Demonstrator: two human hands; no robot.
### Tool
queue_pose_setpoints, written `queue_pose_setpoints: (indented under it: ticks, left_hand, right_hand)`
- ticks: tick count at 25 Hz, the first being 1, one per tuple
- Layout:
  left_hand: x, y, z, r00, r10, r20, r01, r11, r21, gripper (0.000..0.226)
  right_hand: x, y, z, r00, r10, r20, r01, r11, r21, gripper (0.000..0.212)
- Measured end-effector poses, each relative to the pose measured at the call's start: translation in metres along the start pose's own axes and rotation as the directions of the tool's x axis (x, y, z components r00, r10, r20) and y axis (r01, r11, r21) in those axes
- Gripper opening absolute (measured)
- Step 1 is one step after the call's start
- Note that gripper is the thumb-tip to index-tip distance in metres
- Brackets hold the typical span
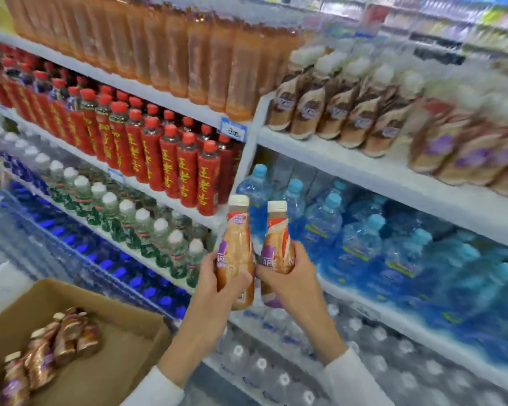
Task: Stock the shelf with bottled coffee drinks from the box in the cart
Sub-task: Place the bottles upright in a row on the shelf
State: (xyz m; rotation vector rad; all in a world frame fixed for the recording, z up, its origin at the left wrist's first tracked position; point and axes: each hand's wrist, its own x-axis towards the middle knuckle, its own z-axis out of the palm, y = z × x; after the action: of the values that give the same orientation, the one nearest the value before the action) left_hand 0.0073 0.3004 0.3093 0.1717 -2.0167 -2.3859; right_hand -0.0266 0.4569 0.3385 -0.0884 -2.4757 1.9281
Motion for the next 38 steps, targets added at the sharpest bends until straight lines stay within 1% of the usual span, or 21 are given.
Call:
queue_pose_setpoints:
  ticks: [4,6,8,11,13,16,18,22,25,27,30,34,36,38]
  left_hand:
    - [0.008,0.008,0.106,0.978,0.024,0.208,-0.020,1.000,-0.024,0.036]
    - [0.006,0.017,0.155,0.956,0.050,0.289,-0.044,0.999,-0.028,0.043]
    - [0.006,0.023,0.203,0.931,0.071,0.357,-0.065,0.997,-0.028,0.050]
    - [0.007,0.032,0.265,0.899,0.117,0.423,-0.100,0.993,-0.064,0.047]
    - [0.011,0.040,0.305,0.886,0.150,0.438,-0.122,0.988,-0.091,0.047]
    - [0.023,0.054,0.354,0.869,0.201,0.452,-0.171,0.979,-0.108,0.052]
    - [0.032,0.063,0.387,0.847,0.239,0.475,-0.227,0.970,-0.084,0.055]
    - [0.063,0.072,0.442,0.804,0.304,0.510,-0.341,0.940,-0.022,0.055]
    - [0.089,0.073,0.468,0.804,0.300,0.513,-0.375,0.926,0.045,0.063]
    - [0.104,0.071,0.478,0.806,0.283,0.519,-0.386,0.917,0.100,0.066]
    - [0.119,0.067,0.487,0.809,0.236,0.538,-0.373,0.914,0.159,0.065]
    - [0.127,0.061,0.493,0.785,0.247,0.569,-0.403,0.900,0.166,0.064]
    - [0.127,0.061,0.492,0.772,0.275,0.573,-0.435,0.886,0.160,0.065]
    - [0.127,0.062,0.488,0.774,0.261,0.578,-0.421,0.893,0.160,0.070]
  right_hand:
    - [-0.013,0.002,-0.107,0.974,-0.029,-0.224,0.030,1.000,0.002,0.040]
    - [-0.019,0.002,-0.155,0.944,-0.051,-0.325,0.052,0.999,-0.006,0.039]
    - [-0.027,0.002,-0.204,0.916,-0.069,-0.396,0.060,0.998,-0.036,0.039]
    - [-0.035,0.002,-0.267,0.897,-0.076,-0.435,0.057,0.997,-0.057,0.040]
    - [-0.035,-0.001,-0.308,0.886,-0.093,-0.455,0.061,0.995,-0.083,0.040]
    - [-0.023,-0.009,-0.359,0.865,-0.136,-0.483,0.112,0.991,-0.078,0.040]
    - [-0.010,-0.014,-0.387,0.845,-0.175,-0.505,0.151,0.985,-0.089,0.042]
    - [0.027,-0.019,-0.427,0.795,-0.233,-0.560,0.222,0.971,-0.090,0.047]
    - [0.055,-0.021,-0.446,0.773,-0.224,-0.593,0.236,0.970,-0.060,0.059]
    - [0.070,-0.018,-0.454,0.767,-0.234,-0.598,0.258,0.965,-0.047,0.061]
    - [0.085,-0.012,-0.460,0.765,-0.236,-0.600,0.268,0.963,-0.038,0.061]
    - [0.096,-0.008,-0.463,0.765,-0.243,-0.596,0.290,0.957,-0.017,0.063]
    - [0.097,-0.008,-0.463,0.763,-0.258,-0.593,0.306,0.952,-0.020,0.066]
    - [0.094,-0.004,-0.464,0.788,-0.229,-0.572,0.283,0.959,0.006,0.071]
